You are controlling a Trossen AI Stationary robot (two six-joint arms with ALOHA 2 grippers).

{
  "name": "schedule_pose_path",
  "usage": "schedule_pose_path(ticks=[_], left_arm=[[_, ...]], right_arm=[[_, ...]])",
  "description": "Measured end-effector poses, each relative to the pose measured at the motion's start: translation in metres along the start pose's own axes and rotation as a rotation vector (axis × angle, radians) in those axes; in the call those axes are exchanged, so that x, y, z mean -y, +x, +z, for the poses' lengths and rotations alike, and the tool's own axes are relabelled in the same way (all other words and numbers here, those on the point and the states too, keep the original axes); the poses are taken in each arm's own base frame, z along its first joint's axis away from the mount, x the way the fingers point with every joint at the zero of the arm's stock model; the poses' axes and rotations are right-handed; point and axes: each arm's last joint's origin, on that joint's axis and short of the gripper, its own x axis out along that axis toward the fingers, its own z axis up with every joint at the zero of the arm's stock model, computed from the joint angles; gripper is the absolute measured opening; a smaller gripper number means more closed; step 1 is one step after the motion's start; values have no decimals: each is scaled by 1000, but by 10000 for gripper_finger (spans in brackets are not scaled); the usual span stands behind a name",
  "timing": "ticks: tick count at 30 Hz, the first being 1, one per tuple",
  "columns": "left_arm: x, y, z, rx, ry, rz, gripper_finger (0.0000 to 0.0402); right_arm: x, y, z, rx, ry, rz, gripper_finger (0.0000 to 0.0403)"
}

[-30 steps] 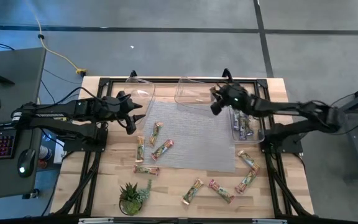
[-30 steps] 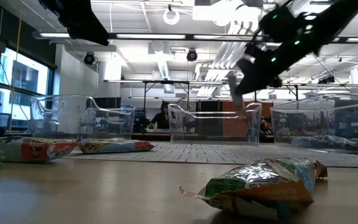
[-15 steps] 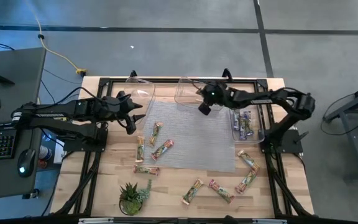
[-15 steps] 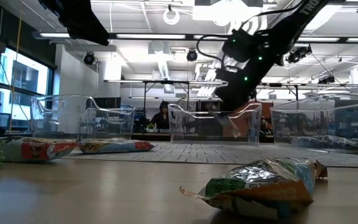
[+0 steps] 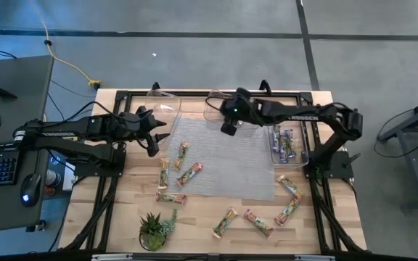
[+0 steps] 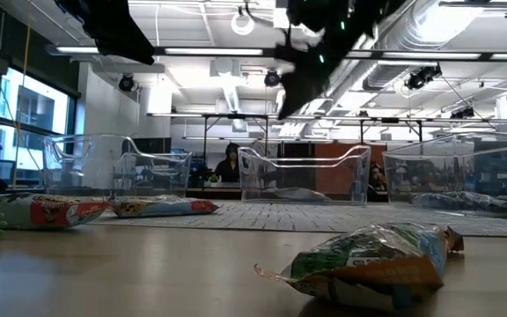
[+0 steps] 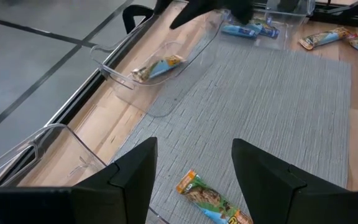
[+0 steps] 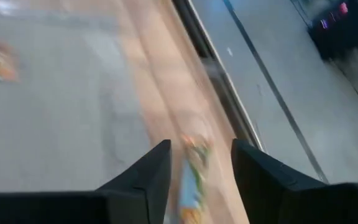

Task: Pick and place Granola Bars by type
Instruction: Put the yellow granola bar into the middle transparent bin

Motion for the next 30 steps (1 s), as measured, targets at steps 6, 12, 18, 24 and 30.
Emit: schedule_pose_path(ticks=[6,12,18,24,30], left_arm=[[2,0,-1,-15,-54,-65,202],[5,7,-4,-58,-161,-77,202],[19,47,-13,-239,-239,-78,202],[36,97,-27,-467,-247,-83,202],[51,133,-37,-650,-245,-159,202]], right_arm=[[-28,-33,38,144,-37,136,147],[-52,-47,44,189,-78,235,147],[-65,-51,40,180,-95,239,145],[-66,-52,40,183,-80,219,145],[-66,-52,40,182,-76,220,146]])
